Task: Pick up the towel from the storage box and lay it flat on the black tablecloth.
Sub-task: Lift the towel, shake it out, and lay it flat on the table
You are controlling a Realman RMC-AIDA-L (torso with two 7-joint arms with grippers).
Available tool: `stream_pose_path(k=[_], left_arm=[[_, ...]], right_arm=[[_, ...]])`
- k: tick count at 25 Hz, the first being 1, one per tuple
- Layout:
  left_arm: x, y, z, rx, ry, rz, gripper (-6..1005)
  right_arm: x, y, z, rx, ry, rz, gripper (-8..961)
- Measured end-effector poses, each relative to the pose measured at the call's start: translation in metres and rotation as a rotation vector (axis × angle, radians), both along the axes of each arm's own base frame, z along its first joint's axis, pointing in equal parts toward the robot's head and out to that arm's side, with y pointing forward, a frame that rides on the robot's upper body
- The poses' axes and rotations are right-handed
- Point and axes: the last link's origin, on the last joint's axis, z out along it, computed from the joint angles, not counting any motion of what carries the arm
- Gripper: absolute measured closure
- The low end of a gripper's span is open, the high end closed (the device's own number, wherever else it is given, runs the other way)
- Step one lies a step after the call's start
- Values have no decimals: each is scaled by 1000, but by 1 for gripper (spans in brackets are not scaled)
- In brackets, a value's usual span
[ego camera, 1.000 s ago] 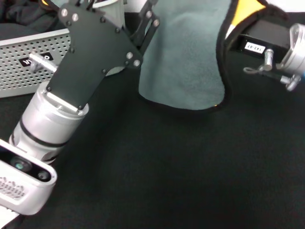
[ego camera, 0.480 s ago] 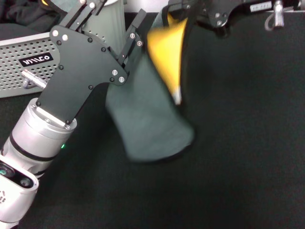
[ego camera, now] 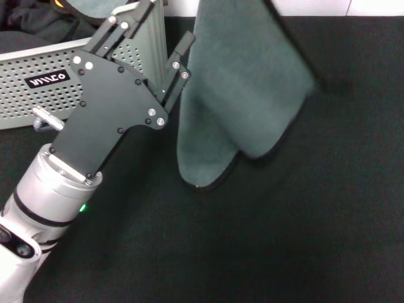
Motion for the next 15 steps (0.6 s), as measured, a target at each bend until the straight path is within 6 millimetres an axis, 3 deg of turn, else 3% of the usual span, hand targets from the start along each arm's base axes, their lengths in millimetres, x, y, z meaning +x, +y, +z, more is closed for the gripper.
stream_pose_path(k=[6, 15], left_arm=[[8, 12, -14, -194, -13, -2, 542], [20, 28, -40, -338, 64, 36, 543]], right_arm=[[-15, -2, 13, 71, 34, 40, 952], [-34, 8, 10, 185, 140, 45, 952]])
